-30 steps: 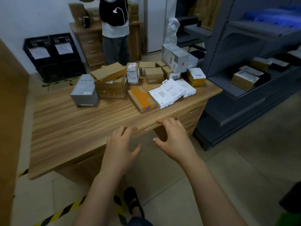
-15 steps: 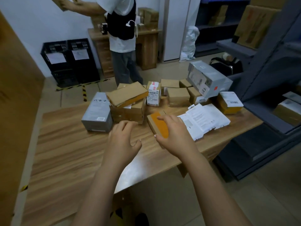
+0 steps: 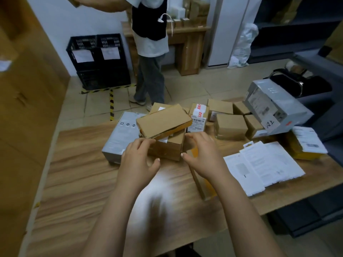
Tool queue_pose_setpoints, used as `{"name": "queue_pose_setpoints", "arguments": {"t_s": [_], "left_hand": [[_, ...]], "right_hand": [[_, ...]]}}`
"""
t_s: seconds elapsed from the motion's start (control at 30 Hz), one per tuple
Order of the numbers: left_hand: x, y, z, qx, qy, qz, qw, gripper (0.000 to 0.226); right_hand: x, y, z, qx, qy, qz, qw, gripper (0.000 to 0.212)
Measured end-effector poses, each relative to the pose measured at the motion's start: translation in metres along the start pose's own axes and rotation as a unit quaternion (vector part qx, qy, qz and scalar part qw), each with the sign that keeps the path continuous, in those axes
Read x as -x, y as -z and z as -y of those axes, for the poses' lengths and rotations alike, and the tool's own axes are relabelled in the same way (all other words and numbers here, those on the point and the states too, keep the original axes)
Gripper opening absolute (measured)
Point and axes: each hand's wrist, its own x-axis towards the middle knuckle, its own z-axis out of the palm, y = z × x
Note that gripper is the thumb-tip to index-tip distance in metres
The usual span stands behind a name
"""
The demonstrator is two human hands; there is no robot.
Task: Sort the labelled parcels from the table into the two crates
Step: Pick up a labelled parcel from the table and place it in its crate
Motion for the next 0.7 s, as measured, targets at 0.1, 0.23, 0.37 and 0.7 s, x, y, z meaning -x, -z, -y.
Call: {"name": "queue_pose_setpoints", "arguments": {"t_s": [0.1,0.23,0.37,0.7], "left_hand": [[-0.025,-0.011,0.011,-0.005,0.022,0.000,1.000,0.047],[-0.063,-0.027,0.019,-0.006,0.058,-0.006,0.998,0.044],[-0.098,-0.043,0.027,0.000,0.109,-0.012,0.994,0.043],[-0.126,-0.067,0.047,0.028,0.246,0.045,0.968,0.076]], "right_hand": [[-0.034,-0.006,-0.010,-0.002,0.012,0.008,1.000,0.056],[-0.085,-0.012,-0.024,-0.006,0.012,0.036,0.999,0.057],[-0.132,-0.021,-0.040,-0.004,0.010,0.046,0.999,0.056],[-0.194,-0.049,-0.062,-0.003,-0.054,0.133,0.990,0.069]]}}
